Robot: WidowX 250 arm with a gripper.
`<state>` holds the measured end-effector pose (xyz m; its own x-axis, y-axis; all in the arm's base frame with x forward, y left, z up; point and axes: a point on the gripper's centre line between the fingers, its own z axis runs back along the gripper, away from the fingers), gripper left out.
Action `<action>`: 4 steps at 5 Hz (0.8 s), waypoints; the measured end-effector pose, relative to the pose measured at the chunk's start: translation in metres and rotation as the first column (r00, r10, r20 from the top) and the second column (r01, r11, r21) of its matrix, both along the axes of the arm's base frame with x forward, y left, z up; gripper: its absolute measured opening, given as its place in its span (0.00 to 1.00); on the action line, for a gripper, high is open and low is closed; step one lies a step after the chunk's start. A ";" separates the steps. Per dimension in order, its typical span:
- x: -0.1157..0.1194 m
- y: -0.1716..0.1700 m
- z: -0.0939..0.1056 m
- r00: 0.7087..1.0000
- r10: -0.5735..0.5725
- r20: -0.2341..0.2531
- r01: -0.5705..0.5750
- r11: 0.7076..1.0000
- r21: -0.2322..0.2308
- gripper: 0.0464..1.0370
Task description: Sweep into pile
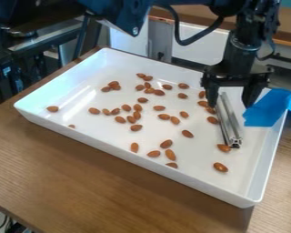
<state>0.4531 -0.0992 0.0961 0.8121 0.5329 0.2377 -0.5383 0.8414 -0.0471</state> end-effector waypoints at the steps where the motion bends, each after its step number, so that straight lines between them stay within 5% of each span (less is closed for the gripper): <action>1: 0.007 -0.002 -0.002 0.998 -0.031 0.048 0.031 0.999 -0.006 0.96; 3: 0.010 -0.005 -0.004 0.996 -0.052 0.075 0.051 0.999 0.004 0.96; 4: 0.009 -0.007 -0.015 0.997 -0.054 0.048 0.053 0.999 0.010 0.96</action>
